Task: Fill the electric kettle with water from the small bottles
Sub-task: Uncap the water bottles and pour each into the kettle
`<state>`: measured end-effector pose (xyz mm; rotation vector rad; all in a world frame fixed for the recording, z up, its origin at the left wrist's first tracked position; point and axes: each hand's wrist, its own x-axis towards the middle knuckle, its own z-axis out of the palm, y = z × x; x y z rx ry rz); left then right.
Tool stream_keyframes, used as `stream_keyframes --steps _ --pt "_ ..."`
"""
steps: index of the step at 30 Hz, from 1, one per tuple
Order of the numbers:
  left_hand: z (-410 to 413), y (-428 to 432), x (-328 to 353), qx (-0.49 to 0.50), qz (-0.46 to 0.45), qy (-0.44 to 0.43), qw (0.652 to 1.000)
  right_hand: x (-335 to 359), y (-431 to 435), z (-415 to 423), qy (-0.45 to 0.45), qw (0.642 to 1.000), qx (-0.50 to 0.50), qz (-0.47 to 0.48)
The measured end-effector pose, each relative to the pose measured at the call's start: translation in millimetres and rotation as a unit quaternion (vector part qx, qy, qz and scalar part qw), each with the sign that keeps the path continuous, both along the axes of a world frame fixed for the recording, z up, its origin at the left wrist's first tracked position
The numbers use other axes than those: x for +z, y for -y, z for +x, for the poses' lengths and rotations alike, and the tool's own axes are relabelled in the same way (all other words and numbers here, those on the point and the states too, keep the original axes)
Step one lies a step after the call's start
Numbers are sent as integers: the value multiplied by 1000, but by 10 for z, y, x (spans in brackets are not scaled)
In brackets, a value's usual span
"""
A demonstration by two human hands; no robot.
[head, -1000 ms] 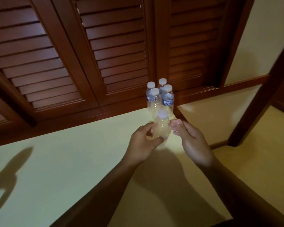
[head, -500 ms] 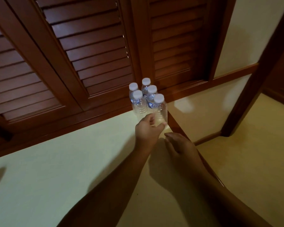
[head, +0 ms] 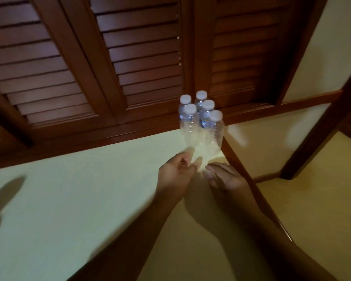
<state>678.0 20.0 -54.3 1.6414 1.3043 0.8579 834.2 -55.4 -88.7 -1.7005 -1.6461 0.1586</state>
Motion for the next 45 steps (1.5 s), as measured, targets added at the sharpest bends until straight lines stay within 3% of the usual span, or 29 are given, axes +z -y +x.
stream_keyframes --steps 3,9,16,22,33,40,45 --pt "-616 295 14 -10 2 22 1000 27 -29 -284 -10 998 60 -28" --pt "-1719 848 24 103 35 56 992 125 37 -1438 -72 969 235 -25" --pt "-2847 1559 -49 277 83 -18 957 127 158 -2731 -66 905 417 -54" --pt "-3846 2221 -71 380 93 -59 918 148 426 -3809 -64 858 507 -50" --pt "-5964 2559 -31 397 136 -114 901 194 841 -5941 -41 838 542 -42" --pt "-7165 2318 -155 436 135 -136 879 14 819 -6886 127 852 507 -29" --pt "-7714 1873 -173 461 119 -146 867 -37 818 -7017 251 837 482 -65"
